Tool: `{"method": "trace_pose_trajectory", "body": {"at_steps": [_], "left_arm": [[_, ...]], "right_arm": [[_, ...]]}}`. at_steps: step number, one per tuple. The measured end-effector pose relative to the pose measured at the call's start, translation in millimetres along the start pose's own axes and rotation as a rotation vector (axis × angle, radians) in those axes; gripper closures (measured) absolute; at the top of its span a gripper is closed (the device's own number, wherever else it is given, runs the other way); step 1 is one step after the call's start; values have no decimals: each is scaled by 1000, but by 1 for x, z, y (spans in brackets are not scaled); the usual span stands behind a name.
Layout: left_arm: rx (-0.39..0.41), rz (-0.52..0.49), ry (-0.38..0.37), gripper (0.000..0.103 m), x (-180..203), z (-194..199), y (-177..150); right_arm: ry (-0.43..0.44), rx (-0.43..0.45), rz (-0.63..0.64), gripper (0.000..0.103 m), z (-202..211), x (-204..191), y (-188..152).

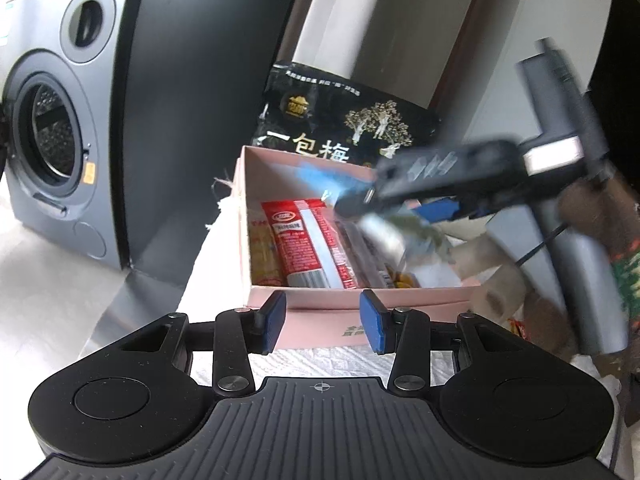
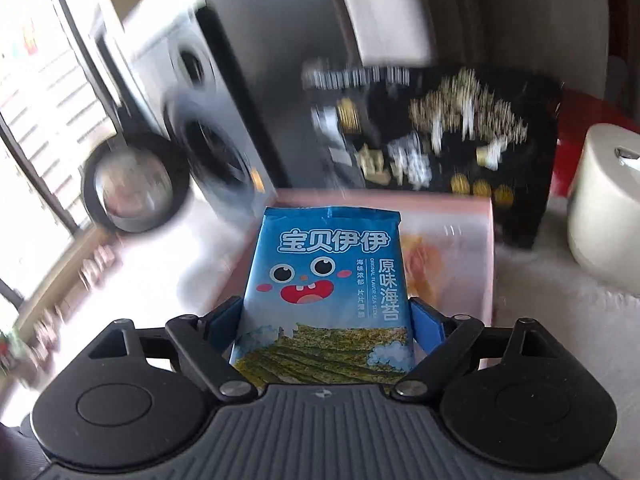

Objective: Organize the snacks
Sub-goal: 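Lower the clear packet into the pink box while the right carries the seaweed packet over it, then open the right tool to drop the blue seaweed packet into the pink box, then reach the left tool to the red-and-yellow snack bag and grasp it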

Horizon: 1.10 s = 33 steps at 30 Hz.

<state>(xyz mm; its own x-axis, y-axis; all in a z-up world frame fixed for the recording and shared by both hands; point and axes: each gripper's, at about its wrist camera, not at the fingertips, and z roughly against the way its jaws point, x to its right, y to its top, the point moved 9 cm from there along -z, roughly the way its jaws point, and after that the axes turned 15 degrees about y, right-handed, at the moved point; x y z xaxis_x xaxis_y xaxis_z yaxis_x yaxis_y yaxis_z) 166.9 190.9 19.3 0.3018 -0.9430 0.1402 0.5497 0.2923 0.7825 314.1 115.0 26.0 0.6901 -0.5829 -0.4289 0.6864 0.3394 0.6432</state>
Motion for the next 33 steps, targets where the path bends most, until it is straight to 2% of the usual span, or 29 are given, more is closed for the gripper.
{"method": "trace_pose_trajectory", "body": {"at_steps": [2, 3, 7, 9, 10, 12, 14, 15, 19, 22, 25, 28, 32, 33], "left_arm": [[11, -11, -3, 57, 3, 4, -1], [13, -16, -5, 57, 4, 5, -1], [11, -19, 3, 57, 6, 3, -1], [14, -11, 5, 57, 7, 2, 0], [14, -5, 5, 57, 7, 2, 0], [19, 1, -4, 57, 10, 4, 0], [27, -4, -40, 57, 18, 8, 3], [32, -7, -67, 57, 23, 10, 4], [43, -22, -156, 57, 49, 10, 12], [18, -42, -209, 57, 68, 1, 13], [-14, -80, -166, 60, 78, -18, 11], [-25, -68, -106, 61, 73, -33, 18], [5, -43, -8, 61, 61, -42, 28], [23, -53, -10, 61, 64, -36, 28]], "right_arm": [[-80, -32, 59, 16, -8, 2, -5], [-86, -32, 76, 16, -8, 2, -7], [39, 7, 23, 16, 1, -1, -5], [72, 92, 24, 16, 19, -4, 3], [59, 134, 40, 16, 27, -4, 8], [-25, 227, 91, 16, 45, -2, 16], [-102, 270, 143, 16, 58, 1, 18], [-112, 270, 164, 16, 63, 1, 17], [-116, 260, 162, 16, 83, 11, 3], [-121, 253, 140, 16, 104, 22, -20], [-154, 232, 107, 16, 119, 39, -41], [-185, 215, 71, 16, 135, 60, -66], [-210, 211, 10, 16, 153, 86, -95], [-208, 209, 3, 16, 156, 92, -101]]}}
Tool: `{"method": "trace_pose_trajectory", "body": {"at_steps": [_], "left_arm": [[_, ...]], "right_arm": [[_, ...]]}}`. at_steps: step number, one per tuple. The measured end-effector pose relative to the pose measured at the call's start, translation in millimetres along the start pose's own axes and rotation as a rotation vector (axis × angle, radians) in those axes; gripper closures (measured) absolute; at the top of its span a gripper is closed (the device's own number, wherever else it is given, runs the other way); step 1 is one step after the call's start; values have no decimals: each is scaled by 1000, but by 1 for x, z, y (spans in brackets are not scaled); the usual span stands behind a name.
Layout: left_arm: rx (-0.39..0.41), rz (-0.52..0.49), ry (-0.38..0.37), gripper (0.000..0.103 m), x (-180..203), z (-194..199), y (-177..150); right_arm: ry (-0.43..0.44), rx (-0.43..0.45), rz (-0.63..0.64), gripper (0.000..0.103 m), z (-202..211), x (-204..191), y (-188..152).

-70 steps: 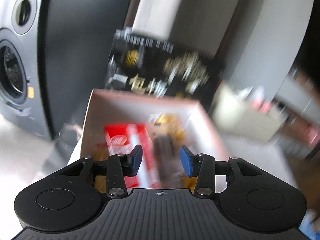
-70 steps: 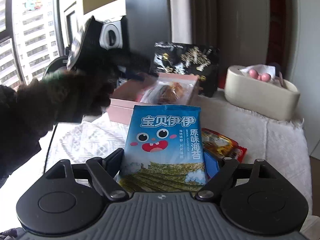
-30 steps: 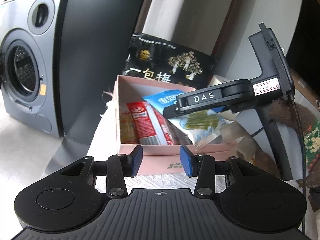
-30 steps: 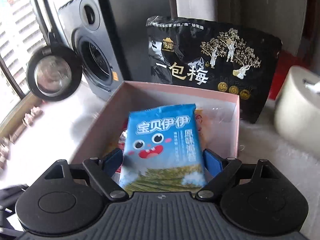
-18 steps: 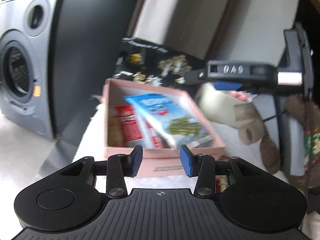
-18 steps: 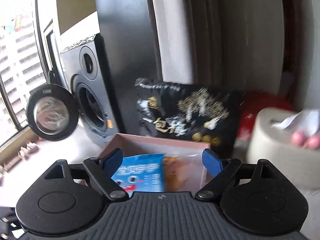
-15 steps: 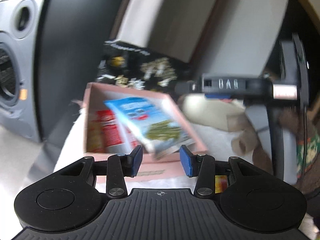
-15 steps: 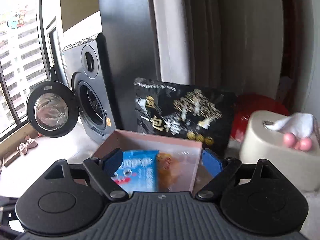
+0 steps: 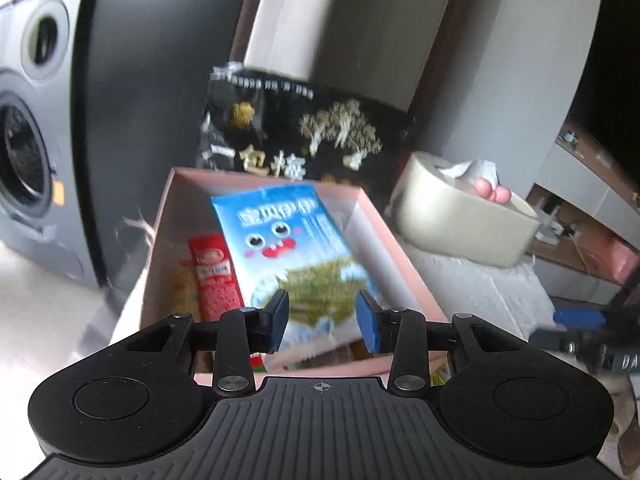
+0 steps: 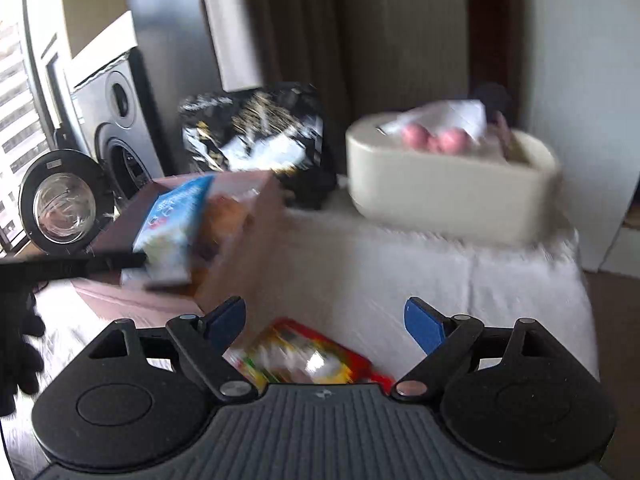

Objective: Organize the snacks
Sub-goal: 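Reach the left tool to the red-and-yellow snack bag and grasp it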

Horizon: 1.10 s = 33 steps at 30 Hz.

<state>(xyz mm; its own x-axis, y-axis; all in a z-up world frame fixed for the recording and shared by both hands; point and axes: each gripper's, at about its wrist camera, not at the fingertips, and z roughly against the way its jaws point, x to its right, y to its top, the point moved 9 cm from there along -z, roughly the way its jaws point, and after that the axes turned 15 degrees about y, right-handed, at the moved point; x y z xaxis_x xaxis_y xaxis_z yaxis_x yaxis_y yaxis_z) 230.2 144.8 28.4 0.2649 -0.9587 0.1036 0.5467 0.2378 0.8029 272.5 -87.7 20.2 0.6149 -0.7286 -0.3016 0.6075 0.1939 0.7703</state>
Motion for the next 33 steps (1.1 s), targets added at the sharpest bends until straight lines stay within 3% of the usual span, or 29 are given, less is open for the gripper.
{"method": "trace_pose_trajectory", "body": {"at_steps": [6, 11, 14, 18, 21, 25, 30, 33], "left_arm": [[6, -187, -175, 61, 53, 45, -31], [-104, -336, -163, 60, 81, 38, -84], [-137, -314, -184, 60, 92, 32, -95], [-115, -346, -230, 60, 119, 34, -99], [-95, -401, -217, 60, 138, 32, -105], [-38, -496, -126, 54, 147, 19, -110], [-77, -421, -101, 49, 134, 8, -101], [-105, -369, -96, 40, 125, 1, -94]], "right_arm": [[7, -22, 1, 16, 4, 11, -34], [106, -41, -25, 16, -1, -5, -50], [44, -37, -16, 16, -6, 2, -54], [-49, -53, -68, 16, -7, 25, -62], [-162, -51, -84, 16, 0, 48, -66], [-149, -43, -152, 16, 12, 63, -76], [-139, -35, -131, 16, 19, 65, -81], [-137, -32, -123, 16, 16, 64, -82]]}}
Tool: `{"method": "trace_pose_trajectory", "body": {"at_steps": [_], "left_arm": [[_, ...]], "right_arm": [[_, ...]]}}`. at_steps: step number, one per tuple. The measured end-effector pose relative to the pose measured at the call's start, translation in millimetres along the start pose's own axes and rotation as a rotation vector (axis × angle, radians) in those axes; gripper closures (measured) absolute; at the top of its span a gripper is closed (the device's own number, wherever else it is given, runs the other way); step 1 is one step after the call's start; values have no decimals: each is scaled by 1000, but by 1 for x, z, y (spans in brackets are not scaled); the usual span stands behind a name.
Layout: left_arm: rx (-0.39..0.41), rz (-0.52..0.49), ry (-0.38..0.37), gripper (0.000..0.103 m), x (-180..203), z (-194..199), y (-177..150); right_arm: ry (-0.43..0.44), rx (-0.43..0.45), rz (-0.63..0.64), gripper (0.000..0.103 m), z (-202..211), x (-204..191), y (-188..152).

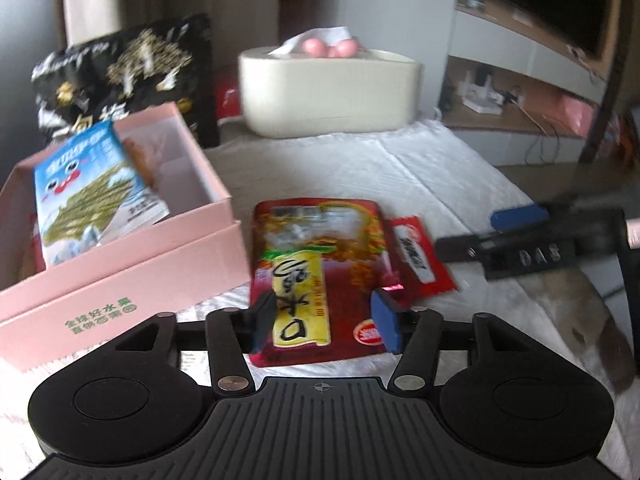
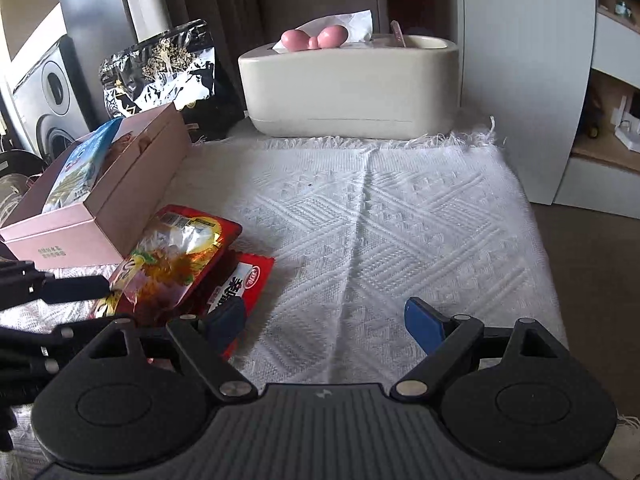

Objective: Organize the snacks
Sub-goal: 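Reach the left tool to the red-and-yellow snack bag and grasp it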

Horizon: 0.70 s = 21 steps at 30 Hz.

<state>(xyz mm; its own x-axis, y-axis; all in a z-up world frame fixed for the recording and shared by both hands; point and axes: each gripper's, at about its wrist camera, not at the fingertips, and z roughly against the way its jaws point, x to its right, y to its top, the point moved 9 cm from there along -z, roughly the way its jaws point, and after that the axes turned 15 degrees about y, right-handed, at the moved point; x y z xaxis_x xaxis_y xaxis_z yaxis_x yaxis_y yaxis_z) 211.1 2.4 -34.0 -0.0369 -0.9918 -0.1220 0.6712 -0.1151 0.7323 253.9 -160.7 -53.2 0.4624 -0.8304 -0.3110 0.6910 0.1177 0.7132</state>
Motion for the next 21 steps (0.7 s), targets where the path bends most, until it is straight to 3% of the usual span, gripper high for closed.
{"method": "trace_pose_trajectory", "body": {"at_steps": [3, 5, 6, 10, 13, 21], "left_arm": [[-36, 46, -36, 36, -1, -8, 2], [-59, 44, -57, 22, 4, -13, 3], [-62, 32, -54, 21, 7, -14, 3], [-65, 28, -45, 18, 13, -19, 6], [-77, 62, -40, 10, 8, -28, 6], [-54, 24, -18, 7, 14, -34, 9]], "right_arm": [[-12, 4, 22, 15, -5, -3, 2], [-14, 7, 32, 15, -6, -4, 1], [-13, 10, 33, 14, -7, -4, 1], [-3, 26, 22, 14, -6, -3, 0], [7, 38, 13, 14, -4, -2, 0], [15, 47, 7, 13, -4, -1, 0]]}}
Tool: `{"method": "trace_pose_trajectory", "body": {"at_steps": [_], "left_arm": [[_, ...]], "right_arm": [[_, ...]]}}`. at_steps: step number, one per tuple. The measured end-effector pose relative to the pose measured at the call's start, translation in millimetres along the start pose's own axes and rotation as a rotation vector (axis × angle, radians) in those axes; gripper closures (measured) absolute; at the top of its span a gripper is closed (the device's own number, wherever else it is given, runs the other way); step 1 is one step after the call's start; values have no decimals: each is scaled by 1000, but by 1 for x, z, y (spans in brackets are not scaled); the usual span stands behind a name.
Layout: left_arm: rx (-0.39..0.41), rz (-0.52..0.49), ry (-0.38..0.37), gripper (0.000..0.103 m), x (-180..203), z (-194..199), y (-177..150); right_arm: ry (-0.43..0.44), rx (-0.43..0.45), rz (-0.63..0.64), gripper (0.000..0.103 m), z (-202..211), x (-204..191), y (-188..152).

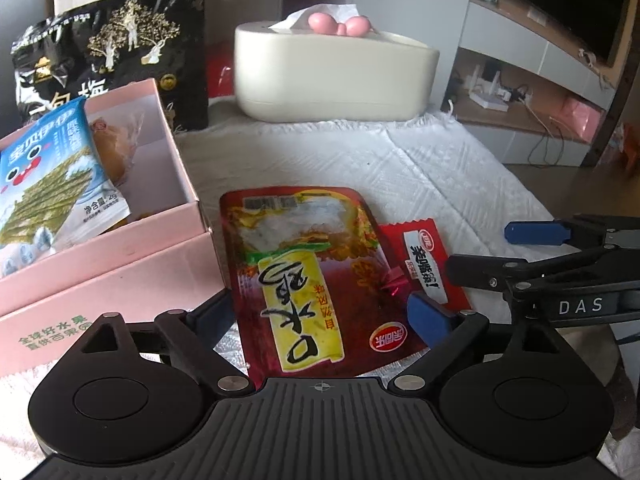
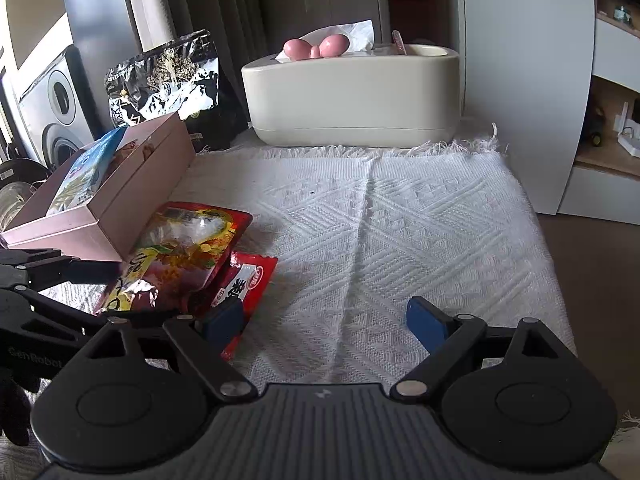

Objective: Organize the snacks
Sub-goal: 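Reach the left tool to the red-and-yellow snack bag and grasp it, then hold the snack bag with the left tool while the right grasps the red candy packet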

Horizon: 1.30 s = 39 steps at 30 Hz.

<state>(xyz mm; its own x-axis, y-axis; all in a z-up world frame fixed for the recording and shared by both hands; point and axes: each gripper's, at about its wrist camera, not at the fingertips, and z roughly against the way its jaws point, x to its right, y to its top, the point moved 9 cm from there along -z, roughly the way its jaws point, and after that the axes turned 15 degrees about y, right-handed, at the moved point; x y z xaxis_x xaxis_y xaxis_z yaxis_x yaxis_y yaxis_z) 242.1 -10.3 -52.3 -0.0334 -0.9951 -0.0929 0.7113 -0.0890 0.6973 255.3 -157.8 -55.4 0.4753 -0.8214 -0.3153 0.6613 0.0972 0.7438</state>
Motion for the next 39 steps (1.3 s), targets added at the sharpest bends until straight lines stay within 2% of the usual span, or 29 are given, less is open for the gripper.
{"method": "trace_pose_trajectory", "body": {"at_steps": [3, 5, 6, 7, 8, 11, 15, 18, 25, 27, 28, 29, 31, 32, 33, 37, 39], "left_arm": [[23, 0, 0, 8, 1, 0, -1], [30, -2, -4, 12, 1, 2, -1], [32, 1, -13, 17, 1, 3, -1], [36, 5, -25, 30, 2, 6, 0], [37, 11, -26, 33, 1, 8, 1], [34, 2, -59, 36, 4, 13, 1], [41, -10, -64, 39, 7, 18, -2], [53, -10, -65, 45, 7, 25, -1], [95, -33, -53, 51, -8, 61, -17], [83, -13, -57, 52, -19, 69, -27], [74, 1, -62, 56, -24, 72, -32], [74, 11, -57, 59, -30, 77, -36], [71, 40, -62, 59, -41, 84, -44], [68, 62, -61, 59, -49, 87, -48], [65, 85, -55, 59, -56, 87, -52], [38, 198, -79, 57, -77, 79, -64], [35, 233, -91, 55, -80, 75, -66]], "right_arm": [[6, 3, -3, 13, 1, 0, 0], [13, 6, -8, 12, 1, 0, 0], [18, 9, -11, 12, 2, 1, 0], [26, 11, -16, 11, 2, 1, 0], [34, 15, -22, 11, 2, 1, 0], [43, 21, -31, 11, 3, 2, 1], [39, 19, -28, 11, 2, 2, 1], [43, 21, -31, 11, 3, 2, 1], [79, 17, -40, 9, 5, 4, 0], [82, -6, -28, 8, 3, 3, 0], [78, -25, -6, 6, 2, 0, 0], [74, -55, 36, 5, -1, -3, -1], [50, -130, 153, 5, -7, -12, -4], [44, -143, 171, 6, -7, -15, -4], [57, -146, 182, 11, -5, -19, -3], [143, -95, 235, 11, 0, -44, 12], [162, -120, 228, 11, -10, -52, 15]]}}
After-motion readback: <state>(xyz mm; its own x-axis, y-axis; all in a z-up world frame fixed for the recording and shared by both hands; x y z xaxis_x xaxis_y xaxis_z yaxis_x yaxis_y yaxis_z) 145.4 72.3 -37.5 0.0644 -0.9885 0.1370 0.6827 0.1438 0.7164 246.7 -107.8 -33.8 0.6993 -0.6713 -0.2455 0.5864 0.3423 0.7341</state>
